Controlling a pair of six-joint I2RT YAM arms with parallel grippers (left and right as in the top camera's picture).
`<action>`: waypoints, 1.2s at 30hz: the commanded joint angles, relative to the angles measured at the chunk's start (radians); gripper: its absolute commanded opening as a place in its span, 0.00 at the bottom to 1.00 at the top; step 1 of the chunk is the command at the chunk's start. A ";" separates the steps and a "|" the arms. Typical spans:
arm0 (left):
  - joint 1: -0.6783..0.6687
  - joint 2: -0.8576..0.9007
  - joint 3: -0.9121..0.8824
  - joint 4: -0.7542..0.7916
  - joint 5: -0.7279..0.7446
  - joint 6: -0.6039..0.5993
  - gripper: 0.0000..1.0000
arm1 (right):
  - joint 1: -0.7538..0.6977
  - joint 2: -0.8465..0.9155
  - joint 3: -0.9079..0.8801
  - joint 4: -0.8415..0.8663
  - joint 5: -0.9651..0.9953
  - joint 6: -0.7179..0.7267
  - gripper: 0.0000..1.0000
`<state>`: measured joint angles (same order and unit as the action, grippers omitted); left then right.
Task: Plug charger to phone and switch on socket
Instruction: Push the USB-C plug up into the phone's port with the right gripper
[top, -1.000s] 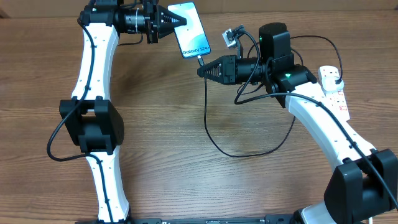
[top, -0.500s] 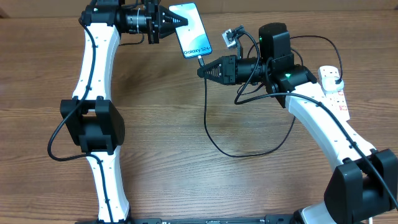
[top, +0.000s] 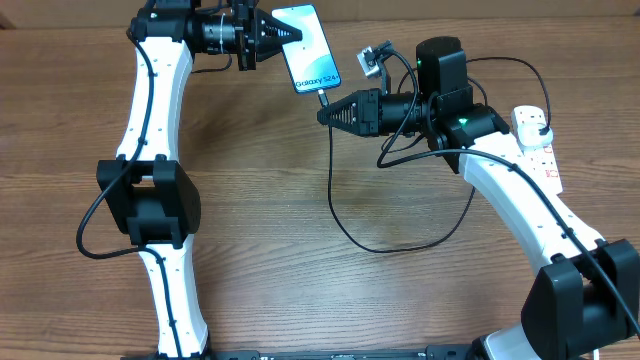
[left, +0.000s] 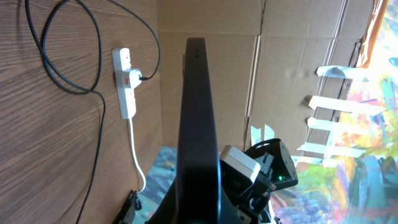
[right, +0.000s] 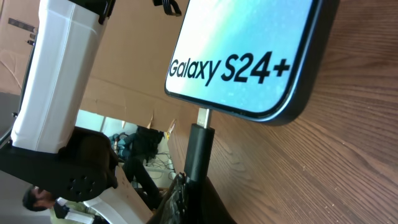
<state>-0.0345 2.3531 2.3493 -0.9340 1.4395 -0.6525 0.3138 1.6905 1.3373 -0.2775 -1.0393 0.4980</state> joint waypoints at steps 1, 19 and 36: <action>-0.019 -0.003 0.010 0.005 0.055 -0.005 0.04 | -0.006 -0.017 0.016 0.008 -0.001 0.003 0.04; -0.034 -0.003 0.010 0.005 0.089 0.094 0.04 | -0.027 -0.017 0.016 0.019 -0.001 0.024 0.04; -0.076 -0.003 0.010 -0.005 0.142 0.122 0.04 | -0.030 -0.017 0.016 0.035 0.006 0.026 0.04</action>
<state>-0.0589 2.3531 2.3493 -0.9268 1.4891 -0.5655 0.3016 1.6905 1.3369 -0.2665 -1.0775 0.5236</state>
